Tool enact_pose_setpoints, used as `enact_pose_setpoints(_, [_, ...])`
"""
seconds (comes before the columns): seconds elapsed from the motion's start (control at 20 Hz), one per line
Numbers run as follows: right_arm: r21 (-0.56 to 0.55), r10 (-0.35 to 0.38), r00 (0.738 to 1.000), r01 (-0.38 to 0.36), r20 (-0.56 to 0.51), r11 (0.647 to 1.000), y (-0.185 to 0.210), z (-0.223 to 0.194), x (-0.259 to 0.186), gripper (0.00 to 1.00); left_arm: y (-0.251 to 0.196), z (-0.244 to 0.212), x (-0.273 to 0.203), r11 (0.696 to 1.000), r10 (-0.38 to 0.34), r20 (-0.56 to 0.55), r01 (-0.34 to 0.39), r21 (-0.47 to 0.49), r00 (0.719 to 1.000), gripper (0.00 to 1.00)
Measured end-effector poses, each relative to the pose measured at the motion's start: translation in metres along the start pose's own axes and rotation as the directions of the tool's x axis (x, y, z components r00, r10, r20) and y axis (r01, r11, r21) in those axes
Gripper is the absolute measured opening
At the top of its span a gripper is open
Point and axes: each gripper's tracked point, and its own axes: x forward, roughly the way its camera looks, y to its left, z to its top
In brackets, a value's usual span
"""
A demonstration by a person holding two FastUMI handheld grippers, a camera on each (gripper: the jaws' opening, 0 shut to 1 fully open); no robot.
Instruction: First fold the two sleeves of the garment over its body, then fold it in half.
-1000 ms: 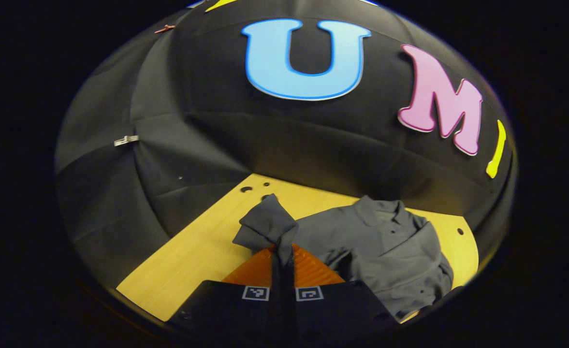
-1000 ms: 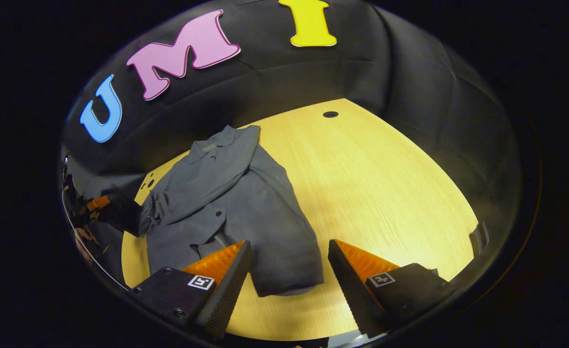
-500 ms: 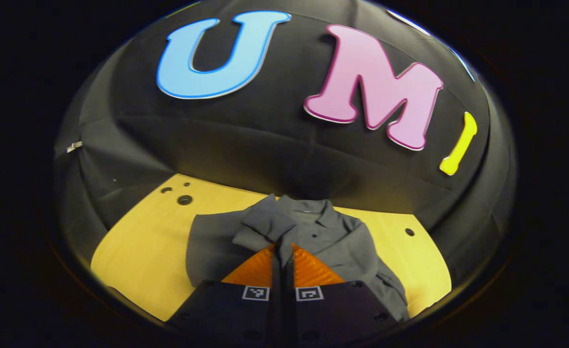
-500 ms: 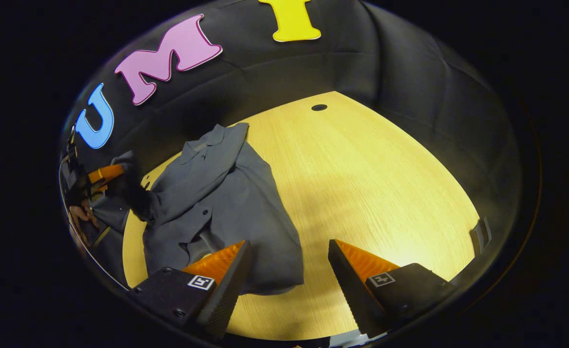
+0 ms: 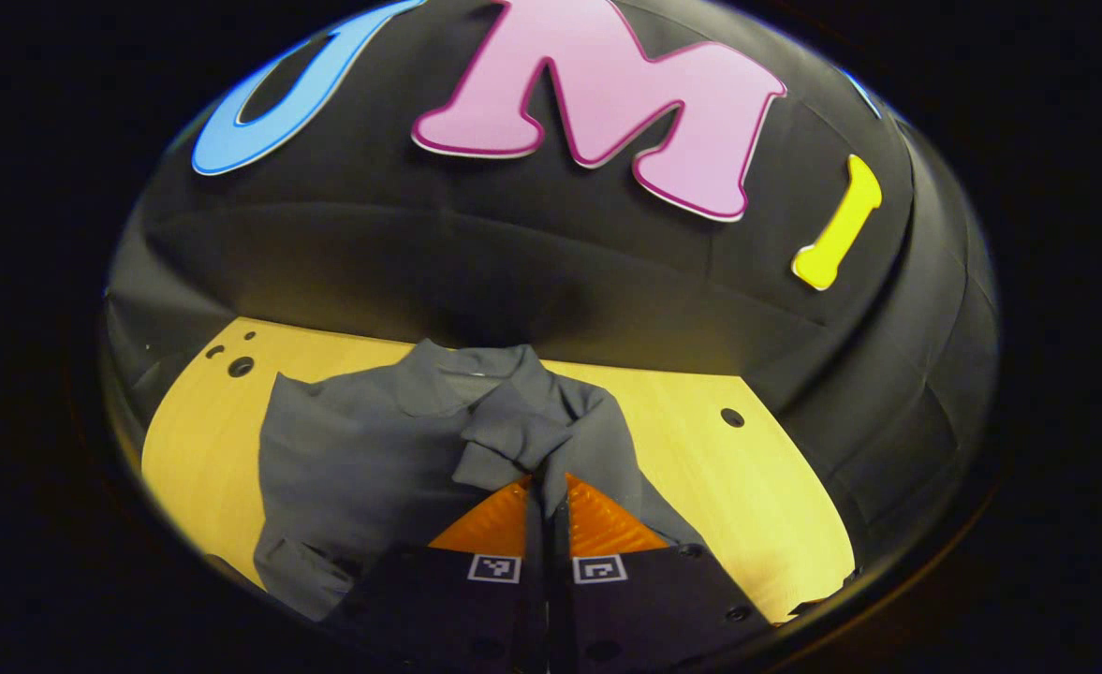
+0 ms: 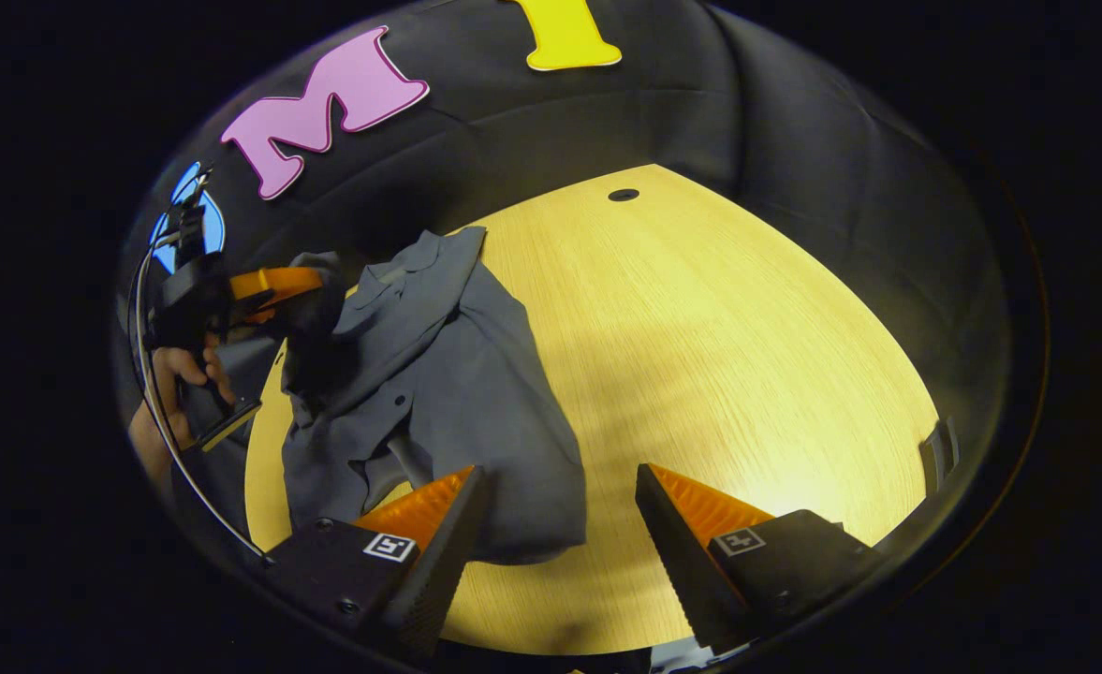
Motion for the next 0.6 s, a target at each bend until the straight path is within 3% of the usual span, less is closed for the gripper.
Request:
enact_pose_setpoints(0.45, [0.028,-0.012,1.000,0.012,-0.013,1.000,-0.006,-0.003,0.001,0.99,-0.047,-0.034,0.036,0.995,-0.101,-0.115,0.101,0.000,0.988,0.22])
enact_pose_setpoints(0.5, [0.026,-0.011,1.000,0.012,-0.014,1.000,-0.006,-0.004,0.001,0.99,-0.049,-0.035,0.035,0.994,-0.110,-0.118,0.111,0.001,0.987,0.29])
enact_pose_setpoints(0.6, [0.024,-0.009,1.000,0.009,-0.018,1.000,-0.005,-0.004,0.001,0.99,-0.046,-0.035,0.025,0.992,-0.127,-0.121,0.129,0.013,0.985,0.57])
